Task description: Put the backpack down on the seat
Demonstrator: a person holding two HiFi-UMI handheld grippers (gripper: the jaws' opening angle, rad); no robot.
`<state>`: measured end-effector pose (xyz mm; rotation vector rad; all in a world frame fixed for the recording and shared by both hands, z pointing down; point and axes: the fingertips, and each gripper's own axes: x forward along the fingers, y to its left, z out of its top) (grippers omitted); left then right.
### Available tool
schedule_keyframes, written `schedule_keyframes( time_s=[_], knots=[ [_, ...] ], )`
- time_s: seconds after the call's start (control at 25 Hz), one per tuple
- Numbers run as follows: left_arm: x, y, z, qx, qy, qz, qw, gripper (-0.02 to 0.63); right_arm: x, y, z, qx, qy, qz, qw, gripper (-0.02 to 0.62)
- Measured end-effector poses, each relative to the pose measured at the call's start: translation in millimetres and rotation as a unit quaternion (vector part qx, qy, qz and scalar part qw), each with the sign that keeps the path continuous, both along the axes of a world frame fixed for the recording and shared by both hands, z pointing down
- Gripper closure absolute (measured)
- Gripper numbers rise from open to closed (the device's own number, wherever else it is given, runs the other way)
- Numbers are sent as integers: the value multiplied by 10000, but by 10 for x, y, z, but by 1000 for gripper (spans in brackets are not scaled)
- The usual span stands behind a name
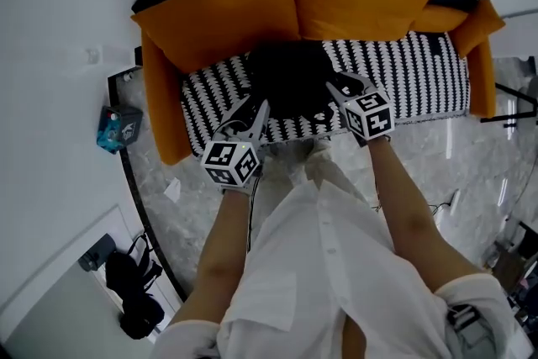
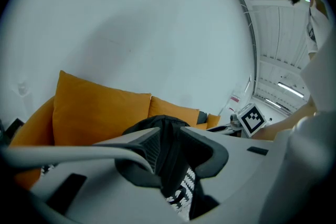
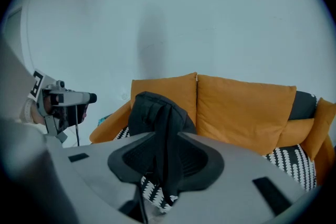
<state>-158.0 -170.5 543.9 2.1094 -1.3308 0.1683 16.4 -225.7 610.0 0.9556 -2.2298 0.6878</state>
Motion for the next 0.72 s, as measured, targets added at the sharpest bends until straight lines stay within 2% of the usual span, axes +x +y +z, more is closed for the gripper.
schedule_keyframes(
  time_s=[0.56, 0.72],
  knots=[
    [81, -38, -470, 476, -23, 201, 9987, 479, -92, 397, -836, 735, -737, -265, 9942, 482],
    [151, 13, -558, 542, -60, 342, 9979, 480, -156, 436, -1058, 955, -948, -396, 9901, 527]
  ],
)
